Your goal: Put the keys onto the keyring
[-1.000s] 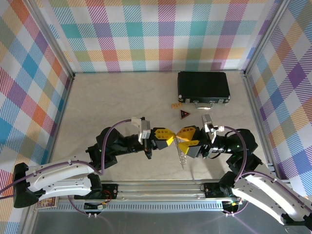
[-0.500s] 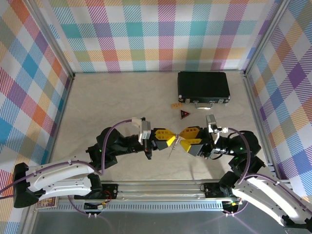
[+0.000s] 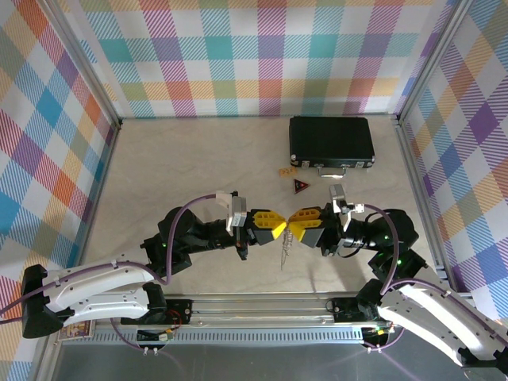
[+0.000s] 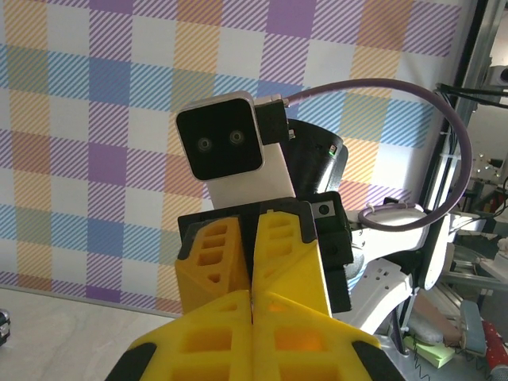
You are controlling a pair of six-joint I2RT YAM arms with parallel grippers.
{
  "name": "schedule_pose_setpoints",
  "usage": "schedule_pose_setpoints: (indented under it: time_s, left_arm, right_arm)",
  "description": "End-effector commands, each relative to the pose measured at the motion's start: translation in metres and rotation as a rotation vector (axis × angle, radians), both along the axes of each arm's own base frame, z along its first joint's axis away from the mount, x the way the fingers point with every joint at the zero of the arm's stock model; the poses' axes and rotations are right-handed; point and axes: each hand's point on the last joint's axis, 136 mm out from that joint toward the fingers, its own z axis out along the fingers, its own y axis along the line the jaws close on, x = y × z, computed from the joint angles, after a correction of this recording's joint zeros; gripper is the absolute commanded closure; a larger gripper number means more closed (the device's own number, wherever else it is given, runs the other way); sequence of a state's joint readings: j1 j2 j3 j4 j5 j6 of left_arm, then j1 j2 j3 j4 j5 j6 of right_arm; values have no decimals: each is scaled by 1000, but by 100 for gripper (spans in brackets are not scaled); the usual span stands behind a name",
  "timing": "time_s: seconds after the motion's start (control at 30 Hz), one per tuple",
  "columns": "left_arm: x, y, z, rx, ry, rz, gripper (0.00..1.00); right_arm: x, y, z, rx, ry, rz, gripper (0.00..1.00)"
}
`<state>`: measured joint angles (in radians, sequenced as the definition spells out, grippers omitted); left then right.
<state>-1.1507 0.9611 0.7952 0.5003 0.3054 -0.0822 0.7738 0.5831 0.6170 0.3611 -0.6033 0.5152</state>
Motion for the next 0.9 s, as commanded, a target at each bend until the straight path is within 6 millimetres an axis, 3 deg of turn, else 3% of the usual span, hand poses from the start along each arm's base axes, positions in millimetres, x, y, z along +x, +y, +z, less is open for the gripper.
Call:
schedule_pose_setpoints:
  time_s: [0.0,0.17,0.37,0.4,0.53,0.7,0.87]
  left_arm:
    - [-7,2,11,-48,-22,-25,100]
    - [-7,2,11,-48,-21,-22,100]
    - [-2,1,3,0,-13,6,100]
    - [0,2,-1,30,-13,21,98]
    - [10,13,-17,171,-19,110,77]
    - [8,35,-19,264,-58,159,70]
    - [-5,40,-22,369,-81,91,64]
  right_arm:
    - [-6,-1,10,22,-33,21,90]
    - [-6,-1,8,15,-32,14,100]
    - [-7,-3,7,-41,-49,-6,100]
    - [-7,-5,6,-64,-57,-17,100]
    - [-4,-10,-1,-185,-75,-74,100]
    - [0,-10,-7,-319,-92,-93,100]
    - [4,-6,-13,-438,-108,-76,100]
